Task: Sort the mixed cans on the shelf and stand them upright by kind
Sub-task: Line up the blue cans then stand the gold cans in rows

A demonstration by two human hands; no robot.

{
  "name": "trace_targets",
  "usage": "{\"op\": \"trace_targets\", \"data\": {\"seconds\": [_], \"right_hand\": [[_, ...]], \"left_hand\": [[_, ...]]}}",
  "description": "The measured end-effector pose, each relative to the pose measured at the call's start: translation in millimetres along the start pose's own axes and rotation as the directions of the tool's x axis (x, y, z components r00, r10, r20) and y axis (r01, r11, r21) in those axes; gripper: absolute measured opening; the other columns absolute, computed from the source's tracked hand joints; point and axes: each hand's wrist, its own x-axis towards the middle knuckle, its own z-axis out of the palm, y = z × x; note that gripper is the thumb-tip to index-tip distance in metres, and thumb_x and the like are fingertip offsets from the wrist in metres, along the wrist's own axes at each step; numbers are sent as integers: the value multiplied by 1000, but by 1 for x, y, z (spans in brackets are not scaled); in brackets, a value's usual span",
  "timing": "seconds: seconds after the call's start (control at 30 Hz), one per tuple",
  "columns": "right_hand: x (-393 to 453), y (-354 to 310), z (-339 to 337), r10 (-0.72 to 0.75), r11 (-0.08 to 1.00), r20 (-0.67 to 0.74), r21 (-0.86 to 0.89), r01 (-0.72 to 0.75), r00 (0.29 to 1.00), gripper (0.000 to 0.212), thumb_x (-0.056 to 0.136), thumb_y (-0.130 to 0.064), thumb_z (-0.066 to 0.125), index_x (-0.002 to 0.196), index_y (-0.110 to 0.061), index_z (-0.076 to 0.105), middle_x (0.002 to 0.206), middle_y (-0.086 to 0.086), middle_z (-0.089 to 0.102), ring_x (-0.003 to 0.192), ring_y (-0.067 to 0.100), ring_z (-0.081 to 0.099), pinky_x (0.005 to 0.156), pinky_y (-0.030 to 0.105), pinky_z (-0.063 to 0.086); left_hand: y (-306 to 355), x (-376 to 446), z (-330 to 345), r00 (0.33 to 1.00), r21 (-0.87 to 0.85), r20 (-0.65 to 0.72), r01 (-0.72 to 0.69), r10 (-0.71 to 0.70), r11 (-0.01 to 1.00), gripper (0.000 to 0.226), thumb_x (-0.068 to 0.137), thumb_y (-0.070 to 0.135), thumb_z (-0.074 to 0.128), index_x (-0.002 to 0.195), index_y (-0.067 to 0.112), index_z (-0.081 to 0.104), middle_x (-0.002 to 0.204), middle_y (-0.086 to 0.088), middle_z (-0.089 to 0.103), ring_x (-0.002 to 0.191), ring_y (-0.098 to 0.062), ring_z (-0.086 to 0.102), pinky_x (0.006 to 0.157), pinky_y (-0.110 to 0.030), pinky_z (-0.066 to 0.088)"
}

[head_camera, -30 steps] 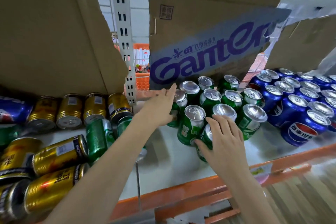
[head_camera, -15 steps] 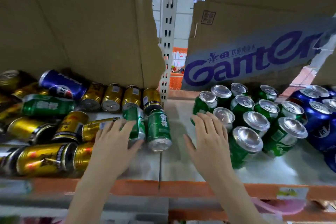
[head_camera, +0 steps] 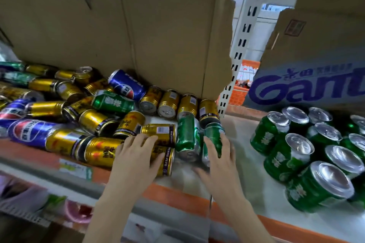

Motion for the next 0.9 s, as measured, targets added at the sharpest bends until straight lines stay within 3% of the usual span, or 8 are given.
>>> {"op": "trace_targets", "data": {"seconds": [0.07, 0.13, 0.23, 0.33, 0.47, 0.6, 0.73, 0.9], "right_hand": [[0, 0, -1, 15, 999, -38, 29, -14, 999, 85, 60, -26, 86, 129, -24, 37, 143, 18, 32, 117, 45, 48, 86, 52, 50], [1, 2, -6, 1, 1000, -58, 7, 0, 998, 83, 53, -18, 89, 124, -22, 45, 138, 18, 40, 107, 43, 56, 73, 46, 57], [1, 3, -20, -6, 998, -53, -65, 3, 999, 78, 47, -17, 89, 117, -21, 54, 133, 13, 50, 100, 39, 61, 54, 39, 55], [-3, 5, -37, 26, 997, -64, -75, -31, 998, 77, 45, -20, 87, 115, -22, 55, 130, 7, 53, 100, 35, 61, 53, 36, 54], [-8, 11, -62, 38, 999, -148, -11, -40, 988, 69, 56, -25, 75, 119, -25, 46, 123, 2, 50, 88, 28, 62, 56, 32, 52], [-12, 16, -83, 68, 997, -187, -18, -73, 980, 66, 54, -31, 67, 117, -22, 53, 114, 1, 55, 78, 23, 64, 59, 25, 46], [-13, 26, -90, 83, 994, -183, -53, -95, 979, 67, 51, -21, 79, 115, -15, 61, 111, 4, 60, 83, 28, 64, 64, 27, 48], [-7, 34, -102, 89, 991, -126, -88, -101, 988, 66, 52, -22, 78, 115, -13, 61, 113, 4, 61, 88, 29, 65, 64, 29, 49]], "left_hand": [[5, 2, 1, 999, -5, -9, -41, 41, 999, 43, 66, 33, 81, 102, 14, 68, 97, -5, 67, 88, -32, 64, 70, -47, 53], [11, 6, 3, 996, -27, -13, -87, 87, 996, 44, 65, 32, 82, 102, 13, 67, 97, -5, 66, 88, -32, 64, 70, -45, 53], [31, 14, 3, 986, -71, 23, -162, 164, 984, 48, 73, 36, 75, 113, 13, 62, 111, -8, 60, 104, -32, 58, 83, -42, 50], [56, 21, 8, 972, -28, 134, -190, 192, 981, 62, 91, 40, 53, 143, 21, 26, 148, -7, 24, 137, -27, 22, 110, -35, 25], [83, 34, 26, 944, 160, 286, -219, 167, 962, 81, 89, 24, 58, 147, 21, 3, 154, -13, -3, 141, -37, 2, 115, -41, 11], [93, 40, 42, 963, 234, 259, -141, 78, 962, 70, 91, 16, 52, 146, 17, 9, 153, -20, -1, 137, -44, 10, 112, -45, 19], [98, 44, 38, 965, 235, 244, -151, 92, 960, 64, 90, 4, 49, 142, 12, 14, 151, -22, 8, 133, -44, 20, 110, -45, 25], [99, 48, 11, 976, -91, 157, -138, 152, 986, 66, 83, 30, 65, 134, 15, 25, 138, -8, 31, 117, -29, 43, 95, -33, 37]]}}
